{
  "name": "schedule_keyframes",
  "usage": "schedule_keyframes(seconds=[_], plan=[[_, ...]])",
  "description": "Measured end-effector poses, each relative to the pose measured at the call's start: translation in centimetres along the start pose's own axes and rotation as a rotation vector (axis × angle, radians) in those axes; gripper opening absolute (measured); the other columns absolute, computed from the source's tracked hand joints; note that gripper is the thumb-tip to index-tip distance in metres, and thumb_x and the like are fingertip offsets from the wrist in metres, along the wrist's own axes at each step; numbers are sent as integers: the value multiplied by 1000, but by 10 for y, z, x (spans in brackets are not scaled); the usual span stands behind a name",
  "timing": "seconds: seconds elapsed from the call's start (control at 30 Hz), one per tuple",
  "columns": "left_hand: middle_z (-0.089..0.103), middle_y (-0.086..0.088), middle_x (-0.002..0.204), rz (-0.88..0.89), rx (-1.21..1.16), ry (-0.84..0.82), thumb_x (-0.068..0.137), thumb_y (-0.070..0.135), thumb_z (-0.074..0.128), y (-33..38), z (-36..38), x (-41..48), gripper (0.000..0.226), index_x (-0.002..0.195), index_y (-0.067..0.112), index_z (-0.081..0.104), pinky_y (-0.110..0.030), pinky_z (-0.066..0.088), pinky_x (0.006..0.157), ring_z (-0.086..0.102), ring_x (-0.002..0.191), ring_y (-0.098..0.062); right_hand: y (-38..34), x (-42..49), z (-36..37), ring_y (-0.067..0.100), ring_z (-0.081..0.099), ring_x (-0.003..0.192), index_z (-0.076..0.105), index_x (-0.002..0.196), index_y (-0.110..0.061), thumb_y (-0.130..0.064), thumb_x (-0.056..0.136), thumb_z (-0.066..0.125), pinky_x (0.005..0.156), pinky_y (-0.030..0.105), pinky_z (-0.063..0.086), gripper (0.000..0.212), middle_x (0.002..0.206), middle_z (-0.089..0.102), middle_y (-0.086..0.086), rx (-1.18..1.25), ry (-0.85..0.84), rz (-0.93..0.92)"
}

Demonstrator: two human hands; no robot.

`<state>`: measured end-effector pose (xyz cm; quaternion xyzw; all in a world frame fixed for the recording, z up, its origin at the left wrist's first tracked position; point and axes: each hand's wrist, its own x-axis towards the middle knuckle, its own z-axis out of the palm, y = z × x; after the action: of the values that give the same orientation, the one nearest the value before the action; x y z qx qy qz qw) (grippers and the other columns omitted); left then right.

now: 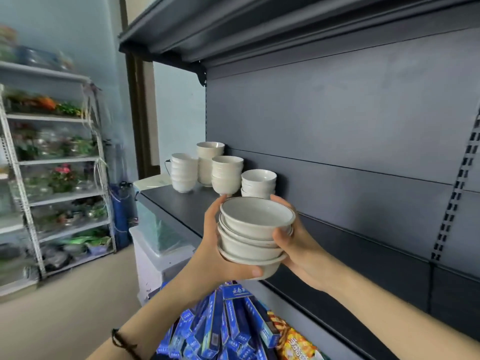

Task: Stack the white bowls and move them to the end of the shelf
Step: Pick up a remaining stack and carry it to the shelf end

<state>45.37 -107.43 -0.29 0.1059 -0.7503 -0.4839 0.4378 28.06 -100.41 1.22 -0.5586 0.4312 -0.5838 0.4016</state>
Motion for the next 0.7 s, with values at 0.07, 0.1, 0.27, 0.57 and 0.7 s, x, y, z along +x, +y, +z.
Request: schedule_keyframes(seconds=[0.07, 0.1, 0.27, 0.57, 0.7], plan=[[37, 14, 146, 0, 5, 9, 44, 32, 93, -21, -28, 21, 130, 142, 42, 8, -9, 41, 96, 44, 131, 4, 13, 39, 5, 6, 54, 128, 35, 137, -42, -66, 41, 87, 101, 29, 50, 112, 131, 62, -18, -38, -5, -29], [37, 15, 145, 10, 11, 16, 44, 28, 90, -33, -41, 31, 127, 142, 40, 9, -9, 41, 96, 45, 130, 5, 20, 58, 8, 4, 55, 127, 36, 136, -42, -65, 43, 87, 101, 26, 50, 108, 129, 63, -19, -45, -14, -36], [39, 14, 145, 7, 7, 6, 42, 40, 96, -82, -118, 69, 131, 141, 43, 10, -14, 42, 100, 44, 133, 2, 51, 142, 37, 7, 51, 131, 33, 142, -38, -66, 47, 87, 112, 39, 40, 113, 137, 59, -13, -72, 13, -44], [32, 11, 148, -78, -98, -212, 51, 20, 86, -141, -220, 132, 128, 143, 39, 0, -9, 41, 96, 43, 131, 8, 98, 238, 72, 4, 53, 128, 34, 136, -44, -61, 42, 91, 109, 35, 42, 111, 132, 61, -18, -23, 135, -8], [33, 22, 147, -118, -97, -316, 53, 22, 93, -175, -243, 158, 136, 146, 36, -5, -11, 39, 100, 36, 137, 6, 115, 266, 65, 8, 49, 134, 25, 144, -42, -45, 42, 98, 104, 31, 46, 125, 141, 54, -13, -40, 133, 42]])
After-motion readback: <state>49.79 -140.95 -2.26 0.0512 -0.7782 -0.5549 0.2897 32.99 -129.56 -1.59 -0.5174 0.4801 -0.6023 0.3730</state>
